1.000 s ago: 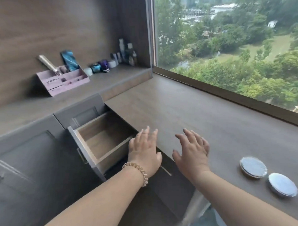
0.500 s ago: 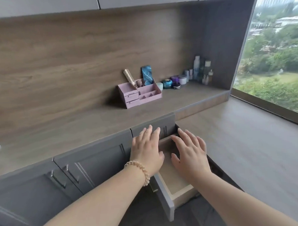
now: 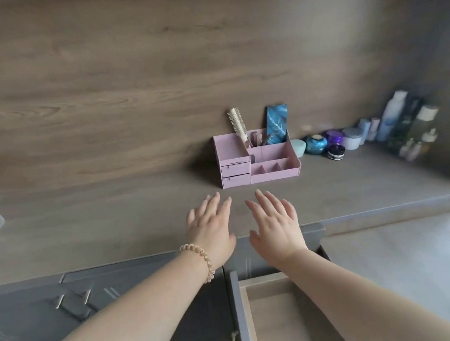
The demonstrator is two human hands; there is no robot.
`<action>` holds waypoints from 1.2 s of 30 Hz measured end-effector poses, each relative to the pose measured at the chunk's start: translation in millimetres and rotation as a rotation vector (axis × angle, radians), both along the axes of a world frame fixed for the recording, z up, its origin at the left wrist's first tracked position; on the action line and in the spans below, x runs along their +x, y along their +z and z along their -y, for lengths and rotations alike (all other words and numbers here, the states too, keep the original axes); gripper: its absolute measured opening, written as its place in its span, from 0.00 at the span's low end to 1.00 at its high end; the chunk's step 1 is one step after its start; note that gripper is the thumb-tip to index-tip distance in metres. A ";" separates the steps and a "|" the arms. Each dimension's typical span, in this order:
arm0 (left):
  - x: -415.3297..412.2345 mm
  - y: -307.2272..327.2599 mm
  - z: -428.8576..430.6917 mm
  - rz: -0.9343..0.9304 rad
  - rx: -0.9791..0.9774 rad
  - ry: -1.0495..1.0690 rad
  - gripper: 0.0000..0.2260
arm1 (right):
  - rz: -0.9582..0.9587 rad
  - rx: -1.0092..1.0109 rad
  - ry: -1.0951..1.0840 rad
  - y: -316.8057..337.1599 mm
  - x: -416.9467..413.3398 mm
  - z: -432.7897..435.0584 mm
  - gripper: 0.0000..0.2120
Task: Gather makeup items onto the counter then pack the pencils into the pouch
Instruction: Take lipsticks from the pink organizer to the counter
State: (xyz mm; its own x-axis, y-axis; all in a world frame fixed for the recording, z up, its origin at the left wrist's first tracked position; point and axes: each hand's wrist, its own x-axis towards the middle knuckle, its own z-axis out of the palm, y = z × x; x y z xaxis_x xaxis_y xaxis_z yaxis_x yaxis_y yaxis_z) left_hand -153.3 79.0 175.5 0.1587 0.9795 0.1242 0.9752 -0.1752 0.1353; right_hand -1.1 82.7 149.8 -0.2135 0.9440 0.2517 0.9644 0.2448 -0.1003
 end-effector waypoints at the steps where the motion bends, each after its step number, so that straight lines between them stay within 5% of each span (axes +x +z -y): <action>1: -2.3 -2.8 -17.6 0.000 -0.003 0.020 0.33 | 0.004 -0.017 0.014 -1.9 -0.5 -21.3 0.30; 10: -28.9 -34.9 -145.2 -0.028 0.099 0.012 0.36 | 0.094 -0.113 0.069 -40.3 -20.8 -143.3 0.33; 16: -35.9 -64.4 -205.9 -0.094 0.286 -0.116 0.37 | 0.029 0.034 -0.015 -79.4 -38.3 -184.0 0.32; 23: -38.3 -83.5 -224.3 -0.120 0.441 -0.189 0.30 | -0.008 0.286 -0.073 -84.6 -48.3 -211.0 0.15; 36: -40.3 -84.7 -228.2 -0.096 0.441 -0.218 0.28 | 0.088 0.308 -0.110 -81.6 -43.7 -207.8 0.10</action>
State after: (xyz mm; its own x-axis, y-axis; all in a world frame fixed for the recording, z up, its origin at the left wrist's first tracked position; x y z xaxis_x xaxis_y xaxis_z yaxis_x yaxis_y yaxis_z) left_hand -193.6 307.2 90.8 0.3850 0.7798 0.4937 0.9138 -0.3969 -0.0858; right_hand -44.9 290.6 68.2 -0.1481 0.8448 0.5141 0.9884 0.1445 0.0474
